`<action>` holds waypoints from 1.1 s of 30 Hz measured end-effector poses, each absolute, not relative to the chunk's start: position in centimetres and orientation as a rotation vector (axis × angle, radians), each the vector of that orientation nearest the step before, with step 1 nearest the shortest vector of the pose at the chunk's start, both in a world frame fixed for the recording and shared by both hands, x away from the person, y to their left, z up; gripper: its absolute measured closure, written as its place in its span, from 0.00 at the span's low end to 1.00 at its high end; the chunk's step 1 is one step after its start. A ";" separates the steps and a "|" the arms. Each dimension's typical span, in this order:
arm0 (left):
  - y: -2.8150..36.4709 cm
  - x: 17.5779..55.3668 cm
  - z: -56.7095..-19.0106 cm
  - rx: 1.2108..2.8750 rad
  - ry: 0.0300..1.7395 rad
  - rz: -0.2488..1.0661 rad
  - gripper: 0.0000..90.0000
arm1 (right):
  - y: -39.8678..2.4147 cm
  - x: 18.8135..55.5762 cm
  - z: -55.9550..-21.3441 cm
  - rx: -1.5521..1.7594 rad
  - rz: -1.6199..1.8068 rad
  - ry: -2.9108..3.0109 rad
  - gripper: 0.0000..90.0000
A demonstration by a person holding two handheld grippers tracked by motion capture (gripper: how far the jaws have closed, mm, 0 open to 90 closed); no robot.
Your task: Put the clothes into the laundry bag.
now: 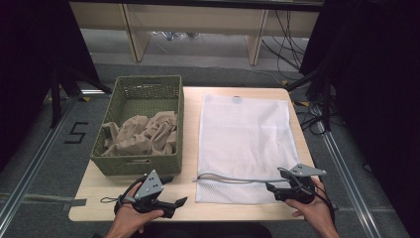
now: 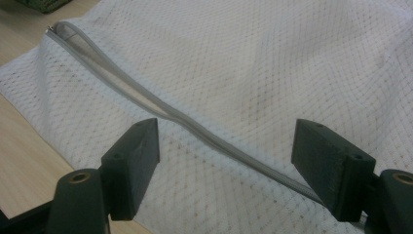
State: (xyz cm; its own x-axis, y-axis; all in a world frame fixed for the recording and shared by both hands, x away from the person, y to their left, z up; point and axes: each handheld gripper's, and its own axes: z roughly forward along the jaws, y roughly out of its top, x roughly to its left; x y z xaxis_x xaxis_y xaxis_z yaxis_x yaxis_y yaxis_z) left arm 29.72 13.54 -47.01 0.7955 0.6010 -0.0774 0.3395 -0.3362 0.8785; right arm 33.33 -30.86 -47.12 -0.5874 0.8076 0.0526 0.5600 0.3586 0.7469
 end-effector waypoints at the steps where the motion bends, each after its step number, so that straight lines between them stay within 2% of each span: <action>1: 13.5 29.7 -47.0 1.954 0.706 0.319 0.21 | -30.9 33.4 -47.1 1.192 1.071 2.311 0.30; 13: 13.4 29.7 -47.0 1.965 0.689 0.327 0.21 | -30.4 33.2 -47.1 1.196 1.099 2.297 0.28; 14: 13.3 29.7 -47.1 1.952 0.695 0.323 0.21 | -30.4 33.3 -46.9 1.135 1.088 2.297 0.24; 18: 13.3 29.7 -47.0 1.947 0.686 0.319 0.21 | -30.0 33.3 -46.9 1.108 1.139 2.302 0.23; 28: 13.3 29.8 -47.1 1.959 0.689 0.326 0.21 | -26.0 35.1 -47.0 0.924 0.996 2.374 0.27; 33: 13.5 30.1 -47.0 1.993 0.660 0.351 0.21 | -21.8 36.0 -47.4 0.805 0.902 2.448 0.30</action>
State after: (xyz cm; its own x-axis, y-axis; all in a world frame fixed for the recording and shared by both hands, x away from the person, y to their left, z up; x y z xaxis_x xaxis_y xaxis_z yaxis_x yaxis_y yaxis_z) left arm 30.06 13.49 -47.04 0.8112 0.5841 -0.0270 0.3044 -0.3825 0.8724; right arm 36.00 -21.80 -47.36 -0.7498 0.6390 -0.1716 0.3747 0.6239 0.6858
